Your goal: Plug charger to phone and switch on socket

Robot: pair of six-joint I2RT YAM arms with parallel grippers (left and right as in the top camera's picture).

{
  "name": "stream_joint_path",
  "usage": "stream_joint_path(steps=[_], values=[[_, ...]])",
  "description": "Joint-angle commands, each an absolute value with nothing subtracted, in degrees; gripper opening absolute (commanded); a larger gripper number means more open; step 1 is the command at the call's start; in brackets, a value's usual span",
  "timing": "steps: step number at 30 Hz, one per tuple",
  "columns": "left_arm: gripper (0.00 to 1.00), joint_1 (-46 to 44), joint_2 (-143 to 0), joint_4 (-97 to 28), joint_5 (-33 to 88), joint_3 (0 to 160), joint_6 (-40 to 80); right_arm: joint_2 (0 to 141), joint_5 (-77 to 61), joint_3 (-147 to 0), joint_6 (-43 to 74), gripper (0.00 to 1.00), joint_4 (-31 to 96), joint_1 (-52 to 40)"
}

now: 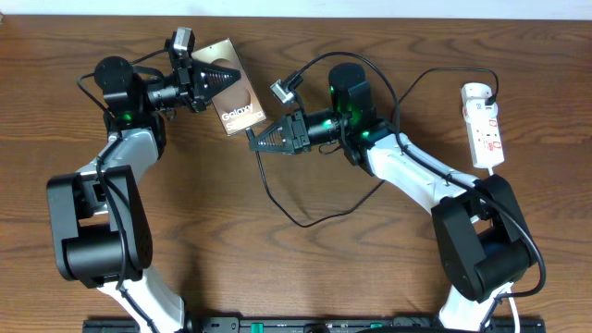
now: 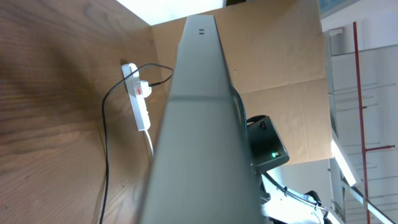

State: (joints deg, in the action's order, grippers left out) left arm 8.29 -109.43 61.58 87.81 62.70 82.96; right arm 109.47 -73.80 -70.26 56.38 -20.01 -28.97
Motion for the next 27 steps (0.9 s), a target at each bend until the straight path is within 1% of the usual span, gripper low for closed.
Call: stream_joint_path(steps=[1,14,16,18,19,22,23,26,27], values=[[0.07,7.6,-108.7,62.3,90.1,63.2,83.1,109.5,-70.6,-70.3,56.4,0.01,-20.6,-27.8],[0.07,7.6,-108.7,62.3,90.1,63.2,83.1,109.5,-70.4,-70.3,56.4,0.01,-20.6,-27.7],[0.07,7.6,-108.7,62.3,90.1,63.2,83.1,109.5,-70.3,-70.3,56.4,0.02,-20.6,-27.7],[0.07,7.6,-108.7,62.3,90.1,63.2,83.1,109.5,-70.3,-70.3,56.4,0.07,-20.6,-27.7],[0.07,7.6,-108.7,62.3,90.1,63.2,83.1,109.5,-70.3,-70.3,56.4,0.14,-20.6,-27.7],[0.07,7.6,-108.7,62.3,90.1,63.2,83.3,109.5,-70.0,-70.3,56.4,0.27,-20.6,-27.7],[0.07,7.6,-108.7,62.3,90.1,63.2,83.3,109.5,-70.0,-70.3,56.4,0.38,-20.6,-27.7],[0.07,7.6,-108.7,62.3,90.1,63.2,83.3,109.5,-70.0,-70.3,56.4,0.51,-20.6,-27.7],[0.07,7.6,-108.7,62.3,90.1,63.2,83.3,109.5,-70.0,-70.3,56.4,0.54,-20.6,-27.7]])
